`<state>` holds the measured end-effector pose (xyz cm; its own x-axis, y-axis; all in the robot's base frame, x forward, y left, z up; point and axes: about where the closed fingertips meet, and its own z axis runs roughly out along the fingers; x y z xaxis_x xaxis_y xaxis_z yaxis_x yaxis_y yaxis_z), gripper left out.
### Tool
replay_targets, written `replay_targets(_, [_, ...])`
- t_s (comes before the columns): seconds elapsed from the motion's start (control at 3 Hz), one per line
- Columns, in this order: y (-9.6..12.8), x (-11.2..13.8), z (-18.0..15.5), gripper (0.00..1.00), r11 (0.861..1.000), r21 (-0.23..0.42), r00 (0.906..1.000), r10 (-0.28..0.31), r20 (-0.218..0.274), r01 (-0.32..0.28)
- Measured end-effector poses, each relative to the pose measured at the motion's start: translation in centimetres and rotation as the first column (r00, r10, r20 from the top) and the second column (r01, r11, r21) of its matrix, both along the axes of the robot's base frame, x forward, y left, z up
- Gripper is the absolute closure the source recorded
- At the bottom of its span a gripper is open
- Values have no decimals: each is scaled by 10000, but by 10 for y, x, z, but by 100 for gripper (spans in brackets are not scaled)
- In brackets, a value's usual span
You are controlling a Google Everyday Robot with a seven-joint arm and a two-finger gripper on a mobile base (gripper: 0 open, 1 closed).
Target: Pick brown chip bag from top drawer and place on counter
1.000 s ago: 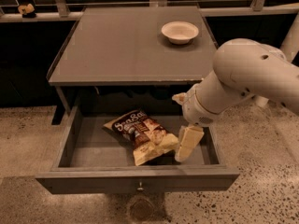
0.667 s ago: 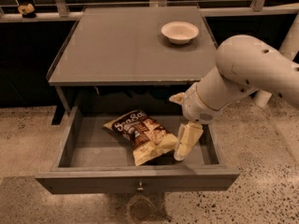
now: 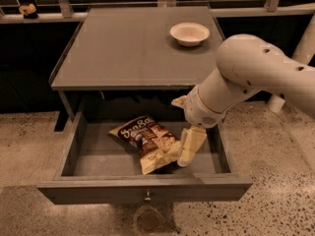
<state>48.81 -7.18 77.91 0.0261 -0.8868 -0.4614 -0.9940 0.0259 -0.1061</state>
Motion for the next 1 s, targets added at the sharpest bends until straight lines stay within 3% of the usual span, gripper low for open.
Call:
replay_targets(0.67, [29, 12, -18, 0, 9994, 79, 9993, 330, -182, -329])
replay_targets(1.0, [37, 16, -37, 0, 9996, 296, 9995, -26, -308, 35])
